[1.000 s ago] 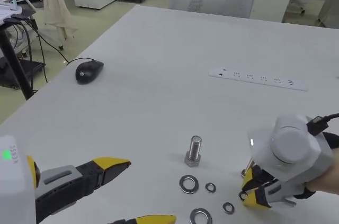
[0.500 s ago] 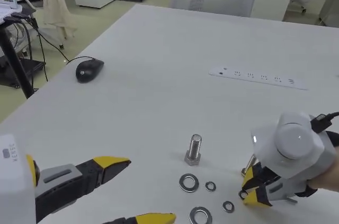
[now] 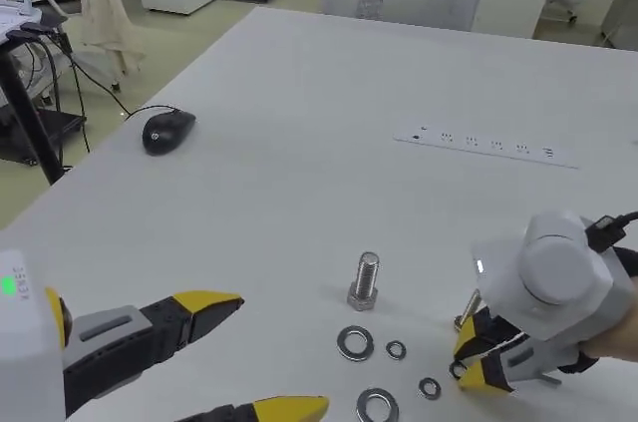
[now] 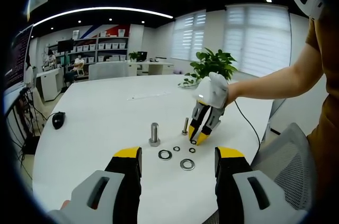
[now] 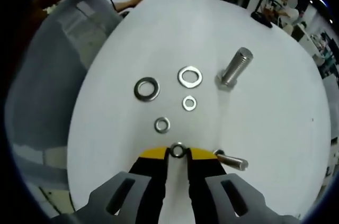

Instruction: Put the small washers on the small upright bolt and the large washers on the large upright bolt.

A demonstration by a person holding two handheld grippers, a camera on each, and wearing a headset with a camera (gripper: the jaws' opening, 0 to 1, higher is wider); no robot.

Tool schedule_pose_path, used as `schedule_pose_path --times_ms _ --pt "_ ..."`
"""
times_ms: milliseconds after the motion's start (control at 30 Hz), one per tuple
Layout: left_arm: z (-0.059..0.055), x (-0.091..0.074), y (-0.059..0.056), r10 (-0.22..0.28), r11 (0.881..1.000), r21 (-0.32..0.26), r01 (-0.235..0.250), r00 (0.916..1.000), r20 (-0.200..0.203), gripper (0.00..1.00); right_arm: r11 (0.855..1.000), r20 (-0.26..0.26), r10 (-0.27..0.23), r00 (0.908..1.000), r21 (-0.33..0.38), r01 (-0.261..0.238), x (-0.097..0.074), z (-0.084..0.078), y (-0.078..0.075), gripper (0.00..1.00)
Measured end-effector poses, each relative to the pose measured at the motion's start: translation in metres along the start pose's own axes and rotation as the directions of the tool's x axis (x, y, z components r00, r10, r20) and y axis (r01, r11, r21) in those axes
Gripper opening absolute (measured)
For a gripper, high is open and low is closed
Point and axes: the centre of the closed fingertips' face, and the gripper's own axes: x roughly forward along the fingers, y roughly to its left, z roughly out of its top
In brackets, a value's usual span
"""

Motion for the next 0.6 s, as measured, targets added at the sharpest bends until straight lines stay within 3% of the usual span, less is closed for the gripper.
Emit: schedule_pose_path --times_ms 233,600 --pt "0.0005 -0.0016 0.0017 0.006 1.000 0.000 -0.006 1.0000 0.003 0.54 0.999 -0.020 0.005 0.9998 -0.037 -0.006 0.0005 0.0007 0.0013 0.15" --pt "0.0005 -0.0017 0.0007 0.005 1.000 0.003 -0.005 1.0000 0.002 0.54 1.000 -0.018 -0.001 0.9998 0.001 0.001 0.0000 0.0013 0.0004 0.13"
